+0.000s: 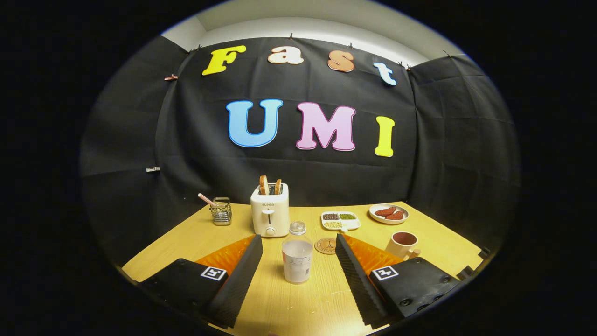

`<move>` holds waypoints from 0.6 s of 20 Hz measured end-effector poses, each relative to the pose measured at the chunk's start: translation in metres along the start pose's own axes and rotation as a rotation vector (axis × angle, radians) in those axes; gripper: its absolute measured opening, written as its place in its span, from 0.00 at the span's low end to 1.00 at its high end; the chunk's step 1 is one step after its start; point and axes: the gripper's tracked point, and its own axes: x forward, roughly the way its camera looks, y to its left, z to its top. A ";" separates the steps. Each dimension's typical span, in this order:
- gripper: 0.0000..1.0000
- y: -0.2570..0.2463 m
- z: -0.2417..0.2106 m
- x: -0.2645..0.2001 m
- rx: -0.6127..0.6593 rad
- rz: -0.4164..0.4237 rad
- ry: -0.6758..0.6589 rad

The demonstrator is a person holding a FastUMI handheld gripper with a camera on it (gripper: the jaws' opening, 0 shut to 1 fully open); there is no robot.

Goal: Take the bottle from table, then pour the juice into the cup, finally place the bottle on the coaster

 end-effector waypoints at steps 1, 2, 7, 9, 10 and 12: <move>0.97 0.002 -0.008 0.007 0.010 0.002 0.011; 0.97 0.005 -0.016 0.016 0.015 0.004 0.022; 0.97 0.004 -0.053 0.050 0.059 -0.014 0.063; 0.97 0.005 -0.068 0.061 0.057 -0.021 0.087; 0.97 0.003 -0.076 0.068 0.049 -0.029 0.105; 0.97 -0.002 -0.086 0.079 0.047 -0.045 0.115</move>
